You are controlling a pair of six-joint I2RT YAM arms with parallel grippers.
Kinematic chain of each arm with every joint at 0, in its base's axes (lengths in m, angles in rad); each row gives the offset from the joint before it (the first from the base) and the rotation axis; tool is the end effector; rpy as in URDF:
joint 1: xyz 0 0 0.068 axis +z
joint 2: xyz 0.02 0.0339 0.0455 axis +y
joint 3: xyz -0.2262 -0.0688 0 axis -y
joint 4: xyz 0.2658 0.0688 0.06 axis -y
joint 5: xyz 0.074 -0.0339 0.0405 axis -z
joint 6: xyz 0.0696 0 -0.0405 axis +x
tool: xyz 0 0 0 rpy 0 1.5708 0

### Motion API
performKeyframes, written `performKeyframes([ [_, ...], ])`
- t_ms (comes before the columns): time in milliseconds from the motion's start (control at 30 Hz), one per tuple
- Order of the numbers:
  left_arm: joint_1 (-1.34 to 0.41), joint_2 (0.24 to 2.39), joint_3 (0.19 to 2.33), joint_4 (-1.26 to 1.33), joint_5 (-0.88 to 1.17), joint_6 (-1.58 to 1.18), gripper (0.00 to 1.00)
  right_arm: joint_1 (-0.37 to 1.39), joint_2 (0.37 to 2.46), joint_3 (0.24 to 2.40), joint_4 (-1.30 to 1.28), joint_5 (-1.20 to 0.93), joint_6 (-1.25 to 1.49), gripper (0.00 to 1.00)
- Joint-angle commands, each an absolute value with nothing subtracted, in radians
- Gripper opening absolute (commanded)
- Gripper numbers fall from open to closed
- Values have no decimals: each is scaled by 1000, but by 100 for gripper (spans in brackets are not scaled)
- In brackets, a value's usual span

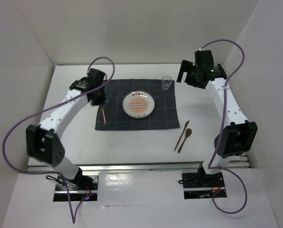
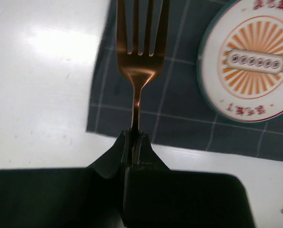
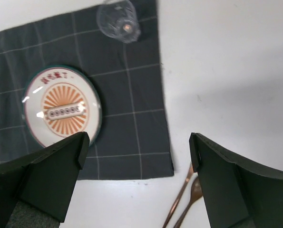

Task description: Set the dinner table for one person

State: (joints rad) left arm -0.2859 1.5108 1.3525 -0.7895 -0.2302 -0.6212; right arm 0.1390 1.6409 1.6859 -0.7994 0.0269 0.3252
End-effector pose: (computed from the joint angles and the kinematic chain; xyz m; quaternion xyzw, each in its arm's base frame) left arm 0.3509 -0.0866 0.2415 -0.1925 0.9264 -0.0351 0.3216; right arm 0.3997 0.0540 0.3127 0.0906 0.9133 0.0793 0.3891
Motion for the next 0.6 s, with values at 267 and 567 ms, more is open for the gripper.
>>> performKeyframes([
  [267, -365, 2164, 2043, -1064, -328, -488, 0, 64, 1402, 1271, -885, -47, 480, 100],
  [567, -365, 2324, 2115, -1066, -314, -479, 0, 64, 1250, 980, -818, -118, 598, 82],
])
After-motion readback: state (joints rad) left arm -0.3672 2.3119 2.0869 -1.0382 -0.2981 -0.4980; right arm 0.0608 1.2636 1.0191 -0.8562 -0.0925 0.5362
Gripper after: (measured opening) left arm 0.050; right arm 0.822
